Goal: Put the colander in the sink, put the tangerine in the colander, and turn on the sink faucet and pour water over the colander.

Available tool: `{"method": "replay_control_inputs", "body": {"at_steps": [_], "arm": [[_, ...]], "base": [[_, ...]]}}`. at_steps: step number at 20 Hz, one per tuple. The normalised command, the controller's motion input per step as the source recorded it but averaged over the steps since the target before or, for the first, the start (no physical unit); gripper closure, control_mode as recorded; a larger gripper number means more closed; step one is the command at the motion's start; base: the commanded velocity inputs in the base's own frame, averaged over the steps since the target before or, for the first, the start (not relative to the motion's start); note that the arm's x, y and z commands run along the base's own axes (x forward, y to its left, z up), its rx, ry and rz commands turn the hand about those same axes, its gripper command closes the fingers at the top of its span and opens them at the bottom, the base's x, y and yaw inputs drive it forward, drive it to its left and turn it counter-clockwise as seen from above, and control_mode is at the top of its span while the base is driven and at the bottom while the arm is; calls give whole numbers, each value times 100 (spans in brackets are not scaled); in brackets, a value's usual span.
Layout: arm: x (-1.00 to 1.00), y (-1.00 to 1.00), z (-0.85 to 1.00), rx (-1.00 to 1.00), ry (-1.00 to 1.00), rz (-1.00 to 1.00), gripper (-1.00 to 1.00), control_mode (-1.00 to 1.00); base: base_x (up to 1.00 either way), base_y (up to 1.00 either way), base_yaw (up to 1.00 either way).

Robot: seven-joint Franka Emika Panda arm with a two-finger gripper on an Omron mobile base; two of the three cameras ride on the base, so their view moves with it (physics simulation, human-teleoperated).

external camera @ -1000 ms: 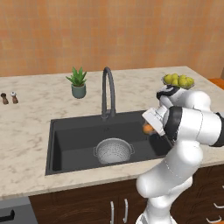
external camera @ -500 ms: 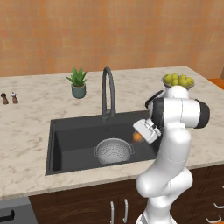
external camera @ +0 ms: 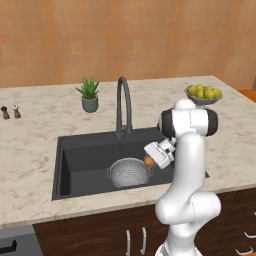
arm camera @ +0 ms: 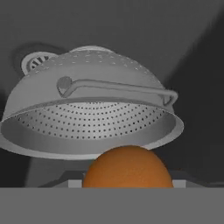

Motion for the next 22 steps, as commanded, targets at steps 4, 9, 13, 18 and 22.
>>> {"method": "replay_control_inputs", "body": {"at_steps": [4, 9, 13, 18, 22], "arm": [[68, 25, -60, 3, 0, 7, 100, -100], [66, 3, -70, 3, 0, 6, 100, -100], [19, 0, -54, 2, -5, 2, 100, -100], [0, 1, -11, 0, -16, 0, -100, -100], [0, 0, 0, 2, -19, 0, -100, -100]], "base": [[0, 0, 0], [0, 0, 0], [0, 0, 0], [0, 0, 0], [0, 0, 0]]}}
